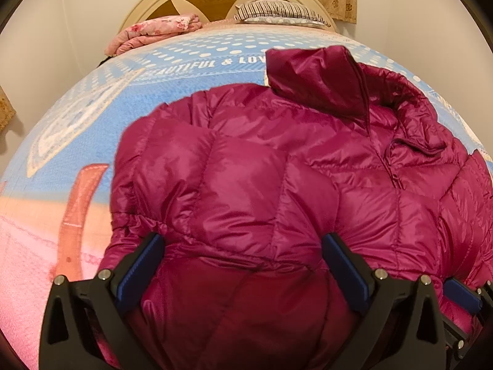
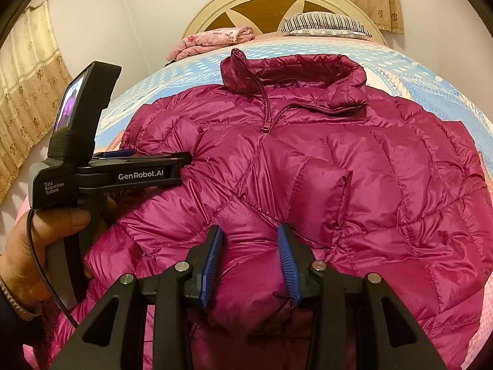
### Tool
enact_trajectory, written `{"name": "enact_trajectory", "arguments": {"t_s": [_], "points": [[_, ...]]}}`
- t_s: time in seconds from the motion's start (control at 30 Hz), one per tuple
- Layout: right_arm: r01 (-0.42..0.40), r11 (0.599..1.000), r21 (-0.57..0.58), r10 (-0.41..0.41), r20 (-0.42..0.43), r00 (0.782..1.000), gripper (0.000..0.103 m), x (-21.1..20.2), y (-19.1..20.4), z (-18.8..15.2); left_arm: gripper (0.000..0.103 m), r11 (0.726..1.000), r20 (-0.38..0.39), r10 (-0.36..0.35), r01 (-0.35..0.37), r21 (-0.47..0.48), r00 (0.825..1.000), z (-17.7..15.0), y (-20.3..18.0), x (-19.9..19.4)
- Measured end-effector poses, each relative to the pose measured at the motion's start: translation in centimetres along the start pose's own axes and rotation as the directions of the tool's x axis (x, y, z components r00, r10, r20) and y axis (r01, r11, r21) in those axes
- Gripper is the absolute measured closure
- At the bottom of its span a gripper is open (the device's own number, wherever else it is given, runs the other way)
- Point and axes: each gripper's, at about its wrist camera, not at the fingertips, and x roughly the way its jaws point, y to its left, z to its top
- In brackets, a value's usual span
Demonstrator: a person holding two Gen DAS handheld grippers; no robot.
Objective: Fold large clothes
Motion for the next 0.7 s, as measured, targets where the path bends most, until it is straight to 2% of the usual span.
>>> {"name": "enact_trajectory", "arguments": {"t_s": [0.07,0.23,0.3,0.37,0.47,0.7], "points": [[-0.003,1.0,0.004,0.003,0.0,1.0,0.063,0.1,0.1,0.0,0.0,1.0,0.012,-0.002,0.002,-0.01,1.0,-0.1,0.0,-1.2],[-0.016,1.0,0.015,0.016,0.005,1.0,0.063,-0.1,0.0,0.0,0.0,0.996,0.063,-0.086,0.084,0.021,0.994,-0.4,-1.0,-3.8],[-0.02,1.0,0.018,0.02,0.007,1.0,0.063,-0.1,0.0,0.0,0.0,0.995,0.049,-0.066,0.062,0.083,0.997,-0.9,-2.0,-3.1],[-0.023,1.0,0.02,0.023,0.009,1.0,0.063,-0.2,-0.1,-0.1,0.0,0.994,0.049,-0.031,0.026,0.102,0.998,-1.3,-2.1,-2.0],[-0.038,0.999,0.029,0.038,0.011,0.999,0.063,-0.3,-0.3,-0.1,0.0,0.996,0.03,-0.079,0.078,0.048,0.996,-1.5,-1.1,-1.1],[-0.084,0.995,0.062,0.083,0.015,0.996,0.063,-0.6,-1.1,0.0,0.0,0.995,0.035,-0.099,0.098,0.033,0.994,-2.0,-1.1,-0.7]]}}
